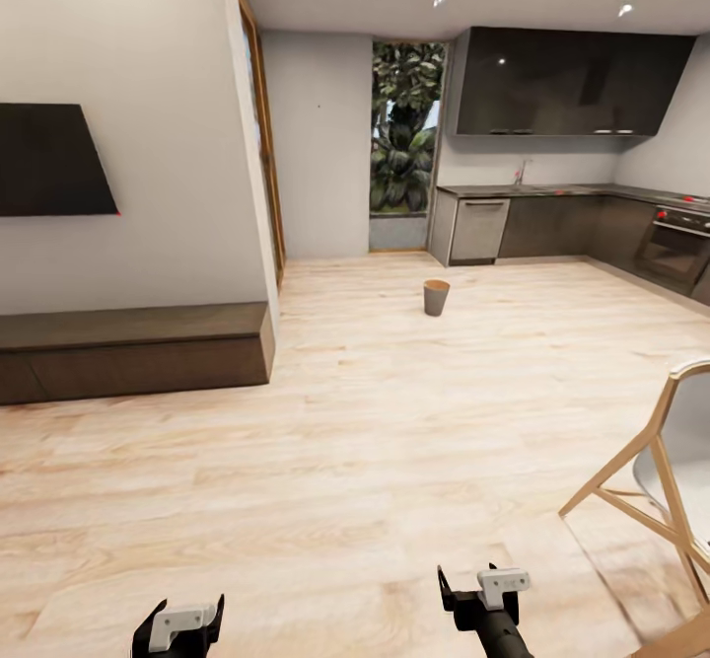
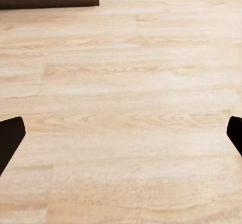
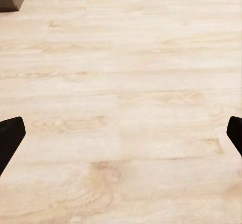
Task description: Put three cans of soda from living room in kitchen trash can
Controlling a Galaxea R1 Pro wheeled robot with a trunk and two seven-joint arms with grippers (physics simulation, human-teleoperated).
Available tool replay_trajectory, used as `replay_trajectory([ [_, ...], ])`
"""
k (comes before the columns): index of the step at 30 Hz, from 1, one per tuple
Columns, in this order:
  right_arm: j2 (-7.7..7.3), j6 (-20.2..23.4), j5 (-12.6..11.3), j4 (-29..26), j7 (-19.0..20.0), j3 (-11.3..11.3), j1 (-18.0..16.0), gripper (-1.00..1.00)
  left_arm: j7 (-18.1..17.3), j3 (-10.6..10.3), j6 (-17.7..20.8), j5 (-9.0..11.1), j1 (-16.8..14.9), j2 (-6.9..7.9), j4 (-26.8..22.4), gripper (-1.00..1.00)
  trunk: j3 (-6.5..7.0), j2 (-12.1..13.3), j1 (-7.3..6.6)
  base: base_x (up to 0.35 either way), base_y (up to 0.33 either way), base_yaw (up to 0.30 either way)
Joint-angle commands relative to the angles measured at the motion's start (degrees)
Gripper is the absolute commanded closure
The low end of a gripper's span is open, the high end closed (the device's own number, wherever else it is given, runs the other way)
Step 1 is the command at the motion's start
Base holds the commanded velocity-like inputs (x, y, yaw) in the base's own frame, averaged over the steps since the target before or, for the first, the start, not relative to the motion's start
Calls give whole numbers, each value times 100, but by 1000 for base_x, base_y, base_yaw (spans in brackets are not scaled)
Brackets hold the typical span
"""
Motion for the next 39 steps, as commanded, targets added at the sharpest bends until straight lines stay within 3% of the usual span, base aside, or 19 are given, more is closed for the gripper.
replay_trajectory([
  [1,0,0,0,0,0,0,0,-100,0,0,0,0,0,0,0,-100,0,0,0,320,0,0],
  [39,6,-1,-8,0,0,0,0,-100,0,0,0,0,0,0,0,-100,0,0,0,320,0,0],
])
